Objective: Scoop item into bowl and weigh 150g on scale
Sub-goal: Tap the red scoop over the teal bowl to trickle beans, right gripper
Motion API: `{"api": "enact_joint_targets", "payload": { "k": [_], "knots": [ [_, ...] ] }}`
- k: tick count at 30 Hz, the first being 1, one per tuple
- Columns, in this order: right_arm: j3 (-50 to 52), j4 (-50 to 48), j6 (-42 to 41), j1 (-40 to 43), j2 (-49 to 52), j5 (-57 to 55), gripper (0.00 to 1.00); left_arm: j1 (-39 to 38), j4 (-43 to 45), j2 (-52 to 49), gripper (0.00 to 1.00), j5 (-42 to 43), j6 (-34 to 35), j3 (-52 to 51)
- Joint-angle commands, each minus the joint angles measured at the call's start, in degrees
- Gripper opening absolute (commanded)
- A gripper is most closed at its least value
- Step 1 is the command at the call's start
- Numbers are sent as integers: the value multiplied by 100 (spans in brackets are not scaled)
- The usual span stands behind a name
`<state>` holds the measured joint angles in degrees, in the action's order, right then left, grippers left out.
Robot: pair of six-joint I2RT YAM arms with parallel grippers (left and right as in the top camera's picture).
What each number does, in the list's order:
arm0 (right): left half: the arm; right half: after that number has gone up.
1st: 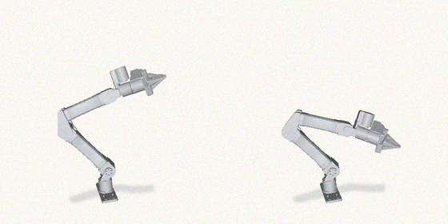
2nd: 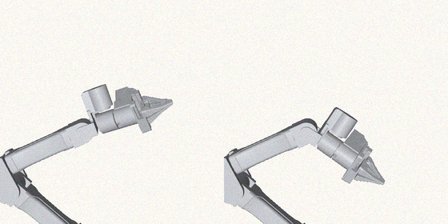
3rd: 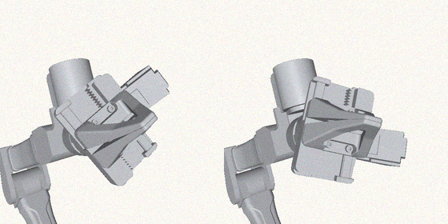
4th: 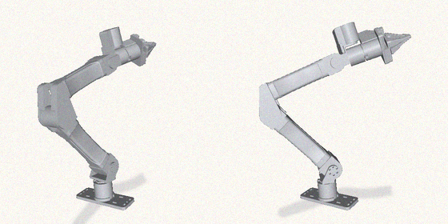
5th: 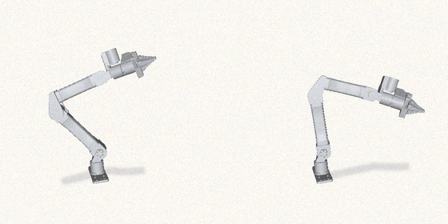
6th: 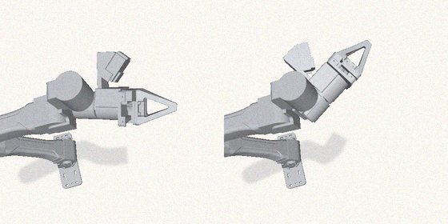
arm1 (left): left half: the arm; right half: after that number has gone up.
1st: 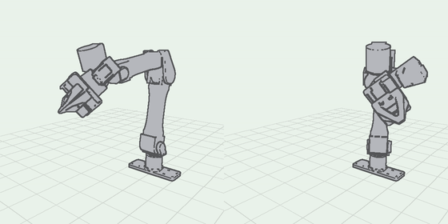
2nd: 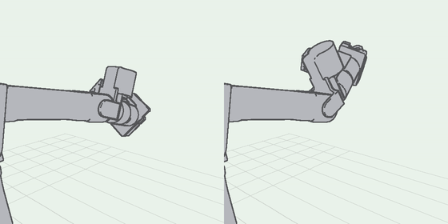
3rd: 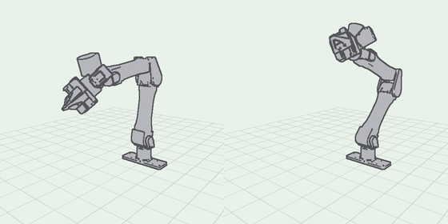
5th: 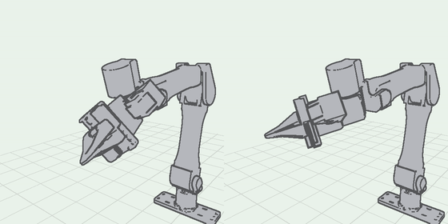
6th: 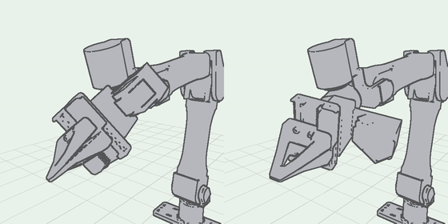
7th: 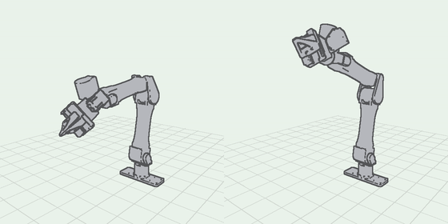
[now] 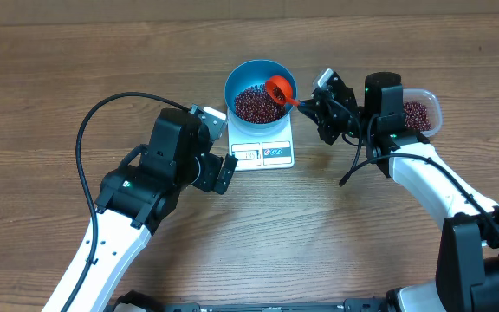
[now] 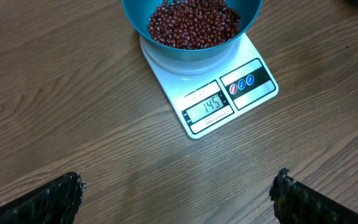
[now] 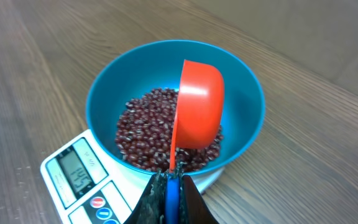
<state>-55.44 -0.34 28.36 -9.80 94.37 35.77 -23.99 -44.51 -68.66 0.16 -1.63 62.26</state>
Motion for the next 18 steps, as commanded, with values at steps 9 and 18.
{"api": "enact_joint_targets", "payload": {
  "k": [9, 18],
  "knots": [
    [-11, -26, 31, -31, 0, 225, 4, -4, 17, -33, 100, -42, 52, -22],
    [-11, -61, 323, -59, 0, -181, 4, -4, 17, -33, 100, -42, 52, -22]
  ]
}}
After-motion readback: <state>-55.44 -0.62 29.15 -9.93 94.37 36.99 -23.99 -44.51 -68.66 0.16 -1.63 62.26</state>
